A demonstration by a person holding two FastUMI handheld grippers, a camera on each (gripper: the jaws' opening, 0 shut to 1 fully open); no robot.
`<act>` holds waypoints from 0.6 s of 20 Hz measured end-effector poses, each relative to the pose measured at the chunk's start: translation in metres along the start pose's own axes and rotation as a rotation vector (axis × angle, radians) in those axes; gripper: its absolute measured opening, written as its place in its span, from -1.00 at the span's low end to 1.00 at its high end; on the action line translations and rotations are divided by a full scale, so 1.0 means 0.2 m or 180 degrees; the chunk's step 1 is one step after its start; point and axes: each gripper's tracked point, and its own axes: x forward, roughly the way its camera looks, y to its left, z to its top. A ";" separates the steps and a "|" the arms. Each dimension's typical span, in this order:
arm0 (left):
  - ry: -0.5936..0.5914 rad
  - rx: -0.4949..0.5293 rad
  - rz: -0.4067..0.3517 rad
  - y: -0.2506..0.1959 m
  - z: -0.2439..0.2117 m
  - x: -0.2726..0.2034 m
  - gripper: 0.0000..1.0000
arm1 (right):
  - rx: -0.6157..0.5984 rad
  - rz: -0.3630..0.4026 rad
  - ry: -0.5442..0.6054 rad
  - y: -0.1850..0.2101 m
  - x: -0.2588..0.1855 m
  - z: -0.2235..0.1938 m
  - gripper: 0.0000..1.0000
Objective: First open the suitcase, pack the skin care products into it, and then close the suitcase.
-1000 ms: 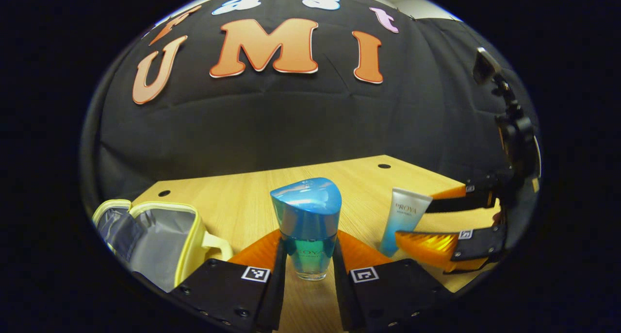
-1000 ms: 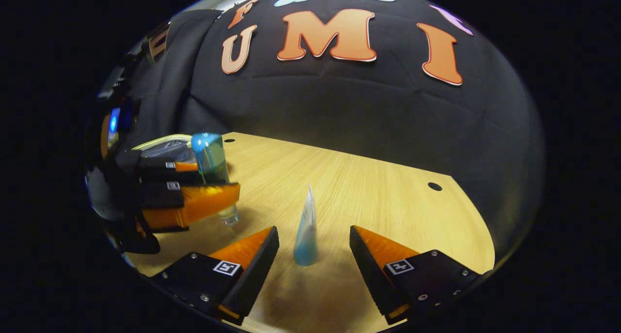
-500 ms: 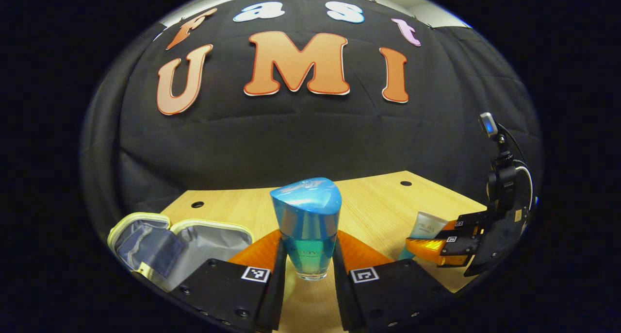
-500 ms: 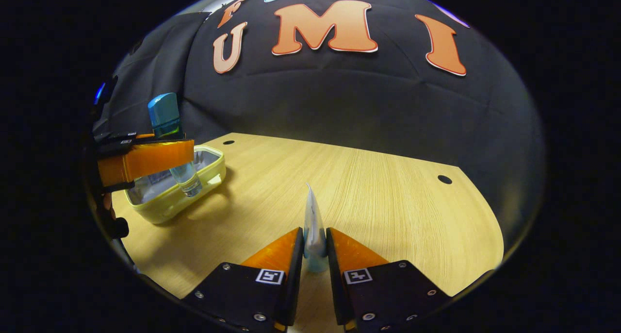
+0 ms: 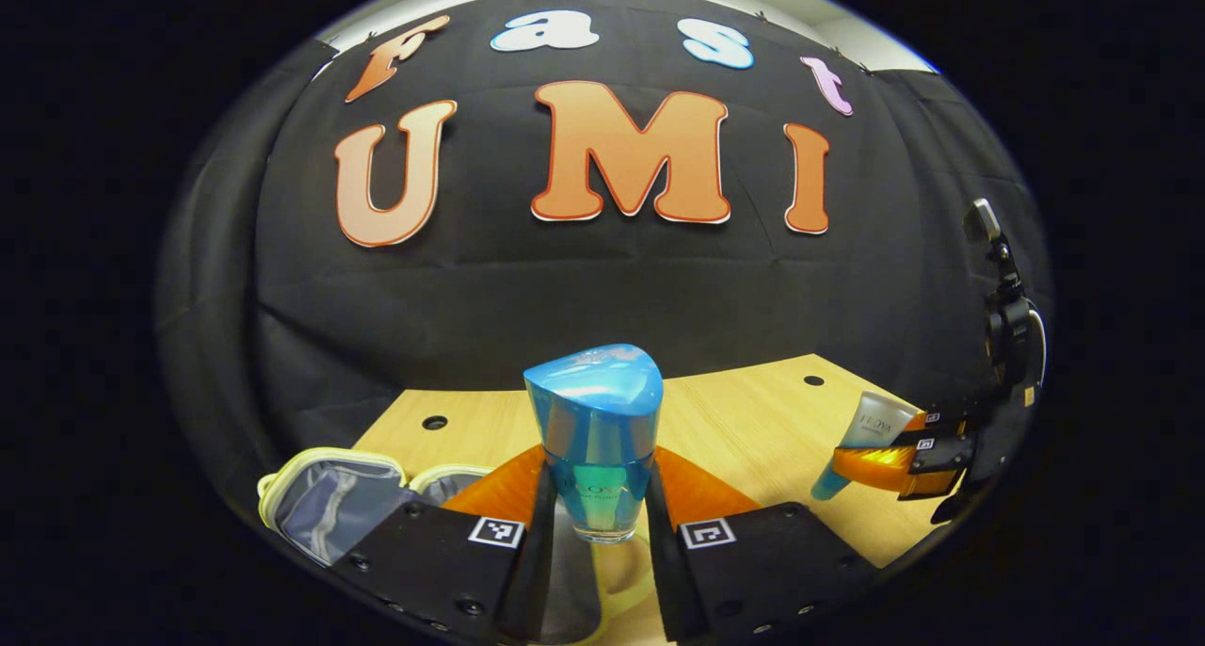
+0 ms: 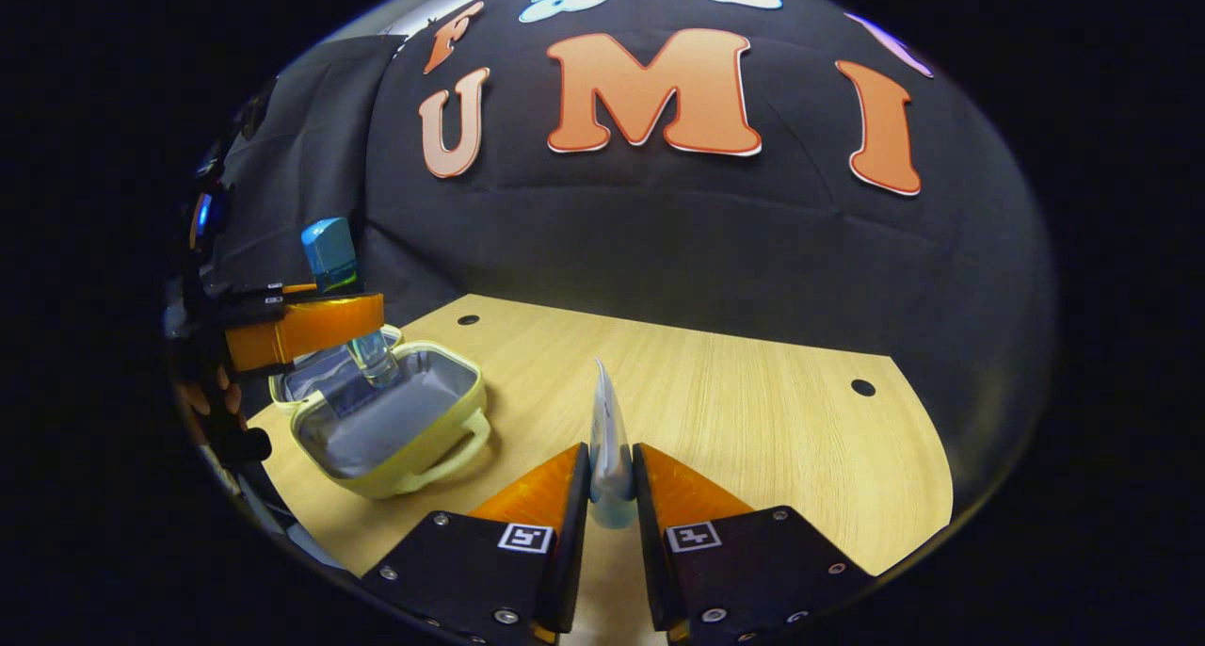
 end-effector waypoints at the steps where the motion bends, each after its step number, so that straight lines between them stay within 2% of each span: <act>1: 0.0008 0.0015 0.0006 0.06 0.01 -0.01 -0.09 | -0.0004 0.0008 -0.0027 0.04 -0.02 0.05 -0.40; 5: 0.0106 0.0054 0.0017 0.29 0.00 -0.05 -0.09 | -0.0008 0.0039 -0.0133 0.23 -0.03 0.21 -0.40; 6: 0.0139 0.0063 0.0020 0.35 -0.02 -0.05 -0.09 | -0.0010 0.0044 -0.0146 0.27 -0.02 0.24 -0.30; 7: 0.0200 0.0063 0.0014 0.40 -0.05 -0.05 -0.09 | -0.0017 0.0060 -0.0149 0.33 -0.01 0.25 -0.40; 12: 0.0551 -0.0026 -0.0121 0.62 -0.25 -0.05 -0.09 | 0.0042 0.0092 -0.0129 0.58 0.04 0.28 -0.40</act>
